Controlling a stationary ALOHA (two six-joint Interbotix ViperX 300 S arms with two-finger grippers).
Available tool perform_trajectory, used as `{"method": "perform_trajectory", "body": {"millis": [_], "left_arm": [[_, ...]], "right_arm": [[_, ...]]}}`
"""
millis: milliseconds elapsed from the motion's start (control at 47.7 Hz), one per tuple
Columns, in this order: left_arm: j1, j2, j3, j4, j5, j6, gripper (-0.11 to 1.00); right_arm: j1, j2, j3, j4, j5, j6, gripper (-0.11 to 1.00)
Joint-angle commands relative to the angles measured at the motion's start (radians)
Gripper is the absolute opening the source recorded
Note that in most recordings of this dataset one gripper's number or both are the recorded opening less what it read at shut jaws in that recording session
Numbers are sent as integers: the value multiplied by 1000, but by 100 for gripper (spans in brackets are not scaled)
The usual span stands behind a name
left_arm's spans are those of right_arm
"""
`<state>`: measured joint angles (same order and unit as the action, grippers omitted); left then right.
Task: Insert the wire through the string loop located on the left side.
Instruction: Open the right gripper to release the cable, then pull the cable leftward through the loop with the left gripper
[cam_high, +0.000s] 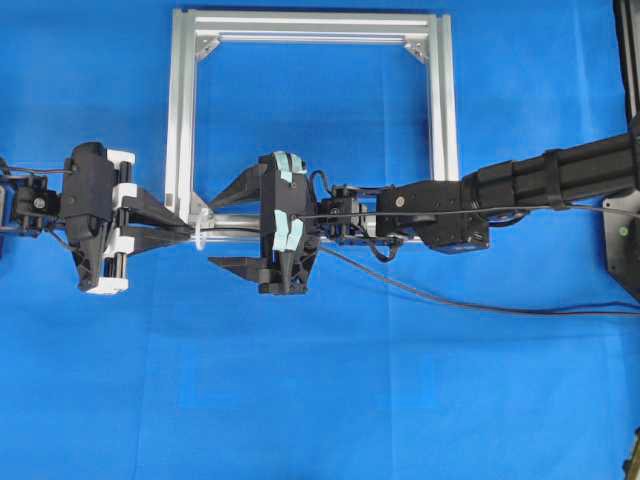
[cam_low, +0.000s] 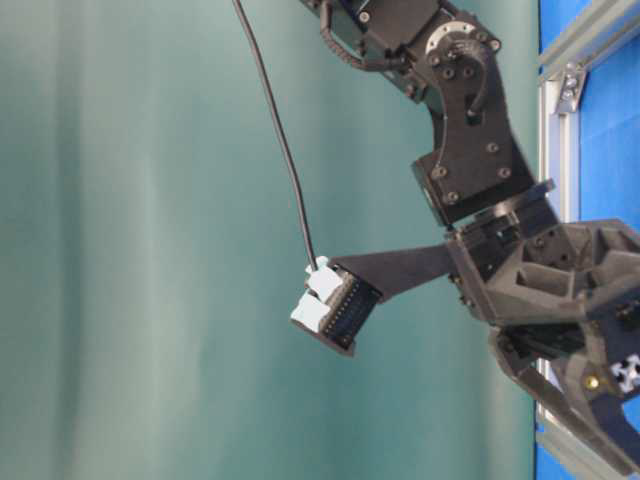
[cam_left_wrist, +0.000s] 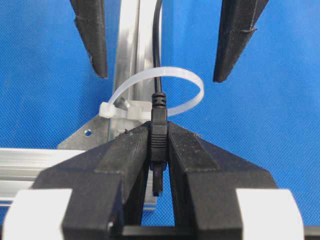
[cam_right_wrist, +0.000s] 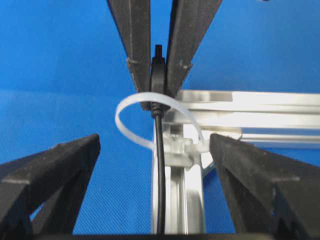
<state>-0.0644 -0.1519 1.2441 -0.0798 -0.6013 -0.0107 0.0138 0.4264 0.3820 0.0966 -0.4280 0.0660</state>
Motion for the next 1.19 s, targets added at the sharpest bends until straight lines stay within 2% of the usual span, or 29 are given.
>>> {"method": "perform_trajectory", "body": {"millis": [0,189,377,692,985,1174], "left_arm": [[3,-12,-6,0,-3,2,7],[3,-55,8,0,44,3,7],[3,-196,57,0,140,-11,7],[0,-591,183,2,198,-18,7],[0,-983,129,2,574,-3,7],[43,-1150,74,20,792,6,7]], "right_arm": [[2,-21,-14,5,-3,2,95],[3,-21,-14,5,-3,2,96],[3,-23,-12,5,-3,2,96],[3,-25,-14,5,-5,2,96],[3,-26,-18,5,-6,0,96],[3,-28,-18,5,-6,0,96]]}}
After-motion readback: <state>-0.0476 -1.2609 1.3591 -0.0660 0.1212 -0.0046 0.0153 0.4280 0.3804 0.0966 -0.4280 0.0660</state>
